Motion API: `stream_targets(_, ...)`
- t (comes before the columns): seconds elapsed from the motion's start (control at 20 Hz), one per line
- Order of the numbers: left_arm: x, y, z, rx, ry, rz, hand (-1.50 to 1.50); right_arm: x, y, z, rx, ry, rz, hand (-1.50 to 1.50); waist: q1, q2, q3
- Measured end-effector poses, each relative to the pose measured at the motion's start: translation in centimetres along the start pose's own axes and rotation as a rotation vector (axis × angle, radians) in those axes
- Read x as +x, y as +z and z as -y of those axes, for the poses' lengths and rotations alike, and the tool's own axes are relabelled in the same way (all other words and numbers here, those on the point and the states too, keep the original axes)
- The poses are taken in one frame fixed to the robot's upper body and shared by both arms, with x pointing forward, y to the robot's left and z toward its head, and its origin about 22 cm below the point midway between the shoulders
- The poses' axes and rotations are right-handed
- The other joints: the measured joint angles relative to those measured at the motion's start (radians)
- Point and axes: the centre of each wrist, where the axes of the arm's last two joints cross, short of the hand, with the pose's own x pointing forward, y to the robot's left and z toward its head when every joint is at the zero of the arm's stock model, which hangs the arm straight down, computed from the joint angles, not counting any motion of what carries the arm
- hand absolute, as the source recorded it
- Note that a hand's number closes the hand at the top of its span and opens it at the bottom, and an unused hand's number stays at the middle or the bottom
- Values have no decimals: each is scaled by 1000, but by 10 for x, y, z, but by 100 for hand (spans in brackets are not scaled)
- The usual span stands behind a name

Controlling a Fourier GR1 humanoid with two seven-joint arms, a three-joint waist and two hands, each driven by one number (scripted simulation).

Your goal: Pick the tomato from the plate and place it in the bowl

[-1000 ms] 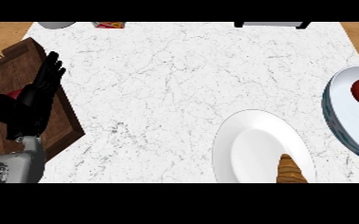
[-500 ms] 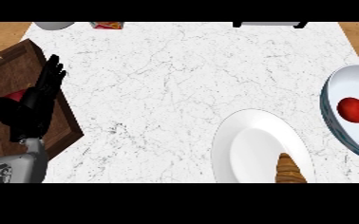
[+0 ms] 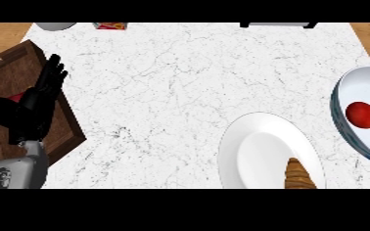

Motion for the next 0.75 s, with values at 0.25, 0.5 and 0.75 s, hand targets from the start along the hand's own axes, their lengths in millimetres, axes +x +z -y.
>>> stream_targets(0.25,-1,2,3,-1,5,2,0,7,36,37,-46,-24,-74,-150,1,5,4)
stream_targets(0.5,-2,1,0,4,12,2,0,9,55,52,-55,-69,-115,-150,-3,6,7)
stream_targets(0.75,-5,2,1,8,11,-3,0,19,65,64,-49,-119,-105,-150,-12,4,9)
